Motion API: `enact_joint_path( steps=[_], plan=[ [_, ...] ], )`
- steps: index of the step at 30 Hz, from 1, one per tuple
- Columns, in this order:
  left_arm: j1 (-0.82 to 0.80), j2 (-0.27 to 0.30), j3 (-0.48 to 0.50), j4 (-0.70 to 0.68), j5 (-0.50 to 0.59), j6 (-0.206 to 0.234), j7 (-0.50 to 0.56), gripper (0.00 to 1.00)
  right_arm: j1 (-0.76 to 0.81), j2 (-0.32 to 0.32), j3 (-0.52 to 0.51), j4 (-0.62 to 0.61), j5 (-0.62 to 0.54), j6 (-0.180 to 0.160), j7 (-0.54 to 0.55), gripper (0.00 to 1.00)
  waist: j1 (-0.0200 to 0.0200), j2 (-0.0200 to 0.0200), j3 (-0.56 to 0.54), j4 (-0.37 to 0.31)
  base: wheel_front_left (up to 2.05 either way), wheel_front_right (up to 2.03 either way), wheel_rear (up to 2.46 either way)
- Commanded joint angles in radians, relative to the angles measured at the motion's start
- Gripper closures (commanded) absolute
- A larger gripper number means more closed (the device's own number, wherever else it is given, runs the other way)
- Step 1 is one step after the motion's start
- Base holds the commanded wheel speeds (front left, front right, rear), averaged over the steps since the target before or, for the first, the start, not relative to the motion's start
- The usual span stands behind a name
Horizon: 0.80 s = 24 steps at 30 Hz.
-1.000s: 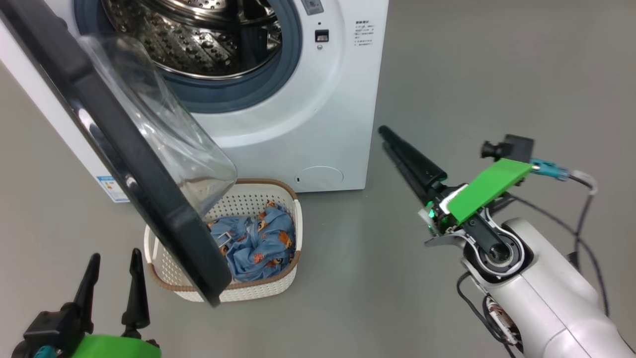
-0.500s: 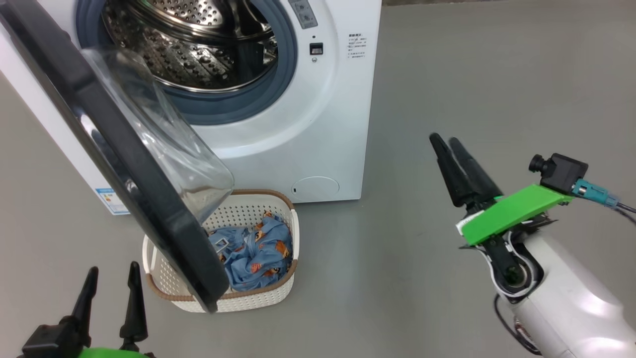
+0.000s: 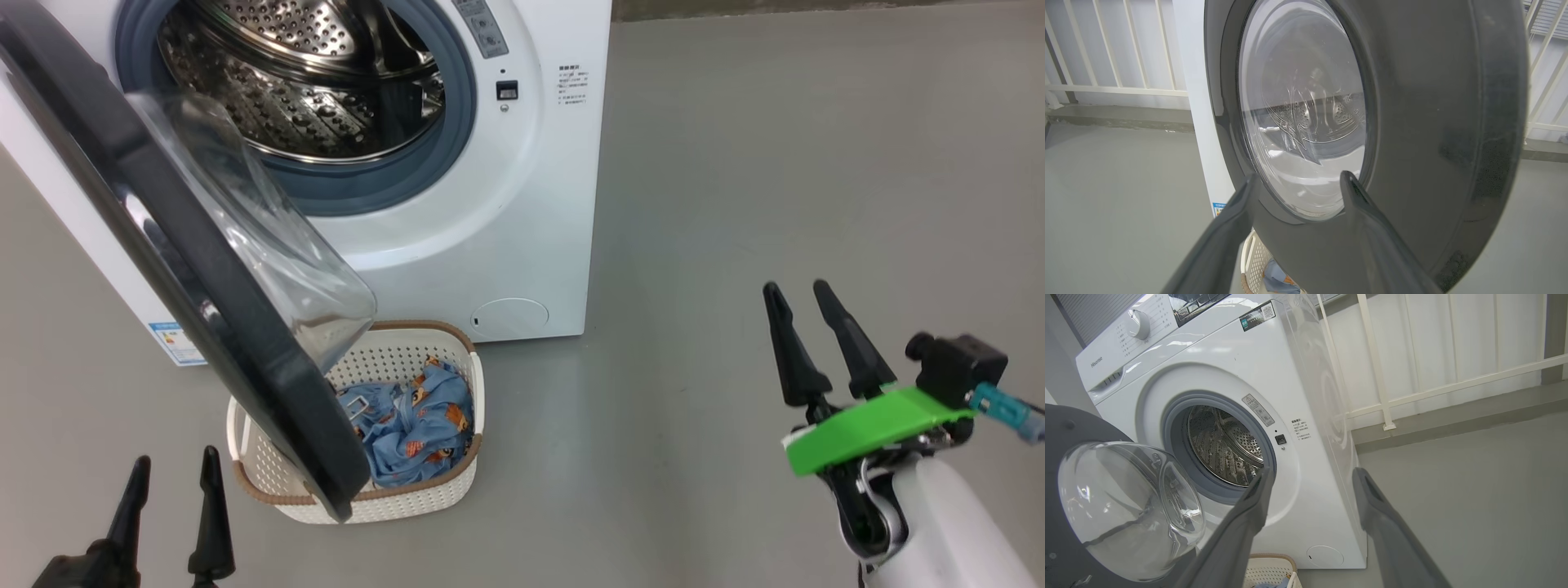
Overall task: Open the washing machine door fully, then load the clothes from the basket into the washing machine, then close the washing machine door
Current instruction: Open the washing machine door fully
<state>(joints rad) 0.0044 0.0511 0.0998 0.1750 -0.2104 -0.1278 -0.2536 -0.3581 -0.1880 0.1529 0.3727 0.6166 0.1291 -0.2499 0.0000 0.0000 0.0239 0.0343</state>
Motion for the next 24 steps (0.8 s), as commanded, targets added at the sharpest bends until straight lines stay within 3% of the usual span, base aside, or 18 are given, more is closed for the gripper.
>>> enact_joint_path(
  steps=[1, 10, 24],
  plan=[
    [-0.01, 0.012, 0.036, -0.03, 0.015, -0.003, -0.008, 0.0, 0.008, 0.008, 0.005, -0.038, -0.039, 0.002, -0.012, 0.0, 0.0, 0.0, 0.0, 0.0, 0.0, 0.0, 0.0],
    [-0.002, 0.004, 0.031, -0.042, 0.025, -0.003, -0.008, 0.0, 0.133, 0.087, -0.122, -0.146, -0.38, 0.002, 0.009, 0.0, 0.0, 0.0, 0.003, 0.006, 0.0, 0.0, 0.0],
    [0.011, 0.0, 0.025, -0.035, 0.027, -0.003, -0.008, 0.0, 0.201, 0.131, -0.203, -0.114, -0.561, 0.002, 0.002, 0.0, 0.0, 0.0, -0.012, 0.017, 0.0, 0.0, 0.0]
  ],
)
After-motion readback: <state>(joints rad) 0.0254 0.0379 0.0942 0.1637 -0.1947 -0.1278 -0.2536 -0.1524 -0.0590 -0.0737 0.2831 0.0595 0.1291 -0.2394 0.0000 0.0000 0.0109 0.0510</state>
